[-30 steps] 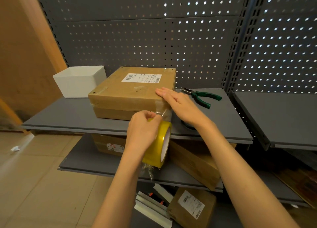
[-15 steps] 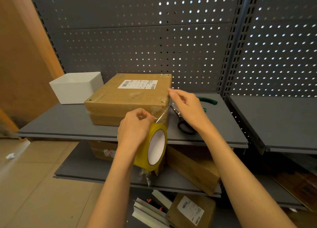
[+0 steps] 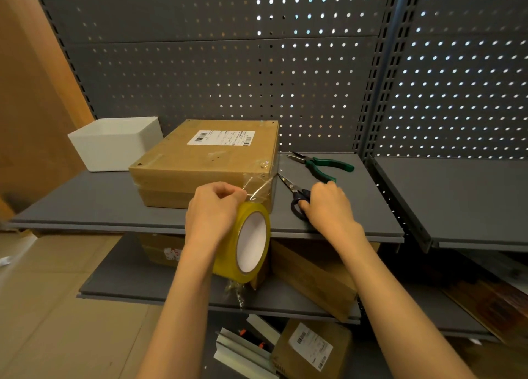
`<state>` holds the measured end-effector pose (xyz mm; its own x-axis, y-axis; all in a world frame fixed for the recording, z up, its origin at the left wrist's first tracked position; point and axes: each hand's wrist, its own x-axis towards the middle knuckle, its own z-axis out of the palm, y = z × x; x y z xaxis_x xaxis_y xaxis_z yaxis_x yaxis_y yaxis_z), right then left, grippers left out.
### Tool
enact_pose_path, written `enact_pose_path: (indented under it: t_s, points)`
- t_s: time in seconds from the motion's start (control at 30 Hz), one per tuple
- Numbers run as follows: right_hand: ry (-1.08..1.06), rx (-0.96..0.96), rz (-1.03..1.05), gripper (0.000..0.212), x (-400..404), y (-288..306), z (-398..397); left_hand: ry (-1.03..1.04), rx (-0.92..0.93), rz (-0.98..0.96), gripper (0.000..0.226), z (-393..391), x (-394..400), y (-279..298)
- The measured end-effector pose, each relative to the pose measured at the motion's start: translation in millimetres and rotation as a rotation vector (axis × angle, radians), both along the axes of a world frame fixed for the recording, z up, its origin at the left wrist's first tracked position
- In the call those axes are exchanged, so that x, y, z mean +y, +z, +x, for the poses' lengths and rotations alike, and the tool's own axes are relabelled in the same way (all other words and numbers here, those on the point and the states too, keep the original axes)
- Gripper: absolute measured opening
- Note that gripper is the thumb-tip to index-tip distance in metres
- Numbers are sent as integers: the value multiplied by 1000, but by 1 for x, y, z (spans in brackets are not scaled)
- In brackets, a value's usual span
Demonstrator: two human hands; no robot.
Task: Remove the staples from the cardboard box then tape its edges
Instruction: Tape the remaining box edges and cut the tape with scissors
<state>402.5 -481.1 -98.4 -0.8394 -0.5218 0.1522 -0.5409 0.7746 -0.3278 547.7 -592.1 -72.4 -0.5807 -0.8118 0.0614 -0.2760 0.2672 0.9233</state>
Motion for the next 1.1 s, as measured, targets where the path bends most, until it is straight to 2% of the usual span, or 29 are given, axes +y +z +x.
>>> enact_pose_path:
  t_s: [0.1, 0.23, 0.33, 0.5, 0.6, 0.8, 1.1]
  points:
    - [-8, -27, -59, 36, 3, -1, -2, -4, 27, 2, 11, 1, -1, -1]
    - [14, -156, -354, 30, 14, 3, -9, 8, 26, -3, 8, 0, 1, -1]
    - [155, -227, -544, 21, 22, 10, -14, 28, 16, -16, 7, -1, 4, -1]
    - [385, -172, -661, 33, 35, 12, -7, 82, 0, -83, 10, -3, 10, -2]
    - [438, -192, -638, 40, 44, 10, -5, 103, -11, -93, 11, -4, 12, -2]
    - [458, -275, -471, 68, 67, 10, -6, 128, -24, -90, 10, -4, 13, 0]
    - [492, -286, -431, 63, 89, 11, -12, 140, -12, -76, 9, -4, 17, 1]
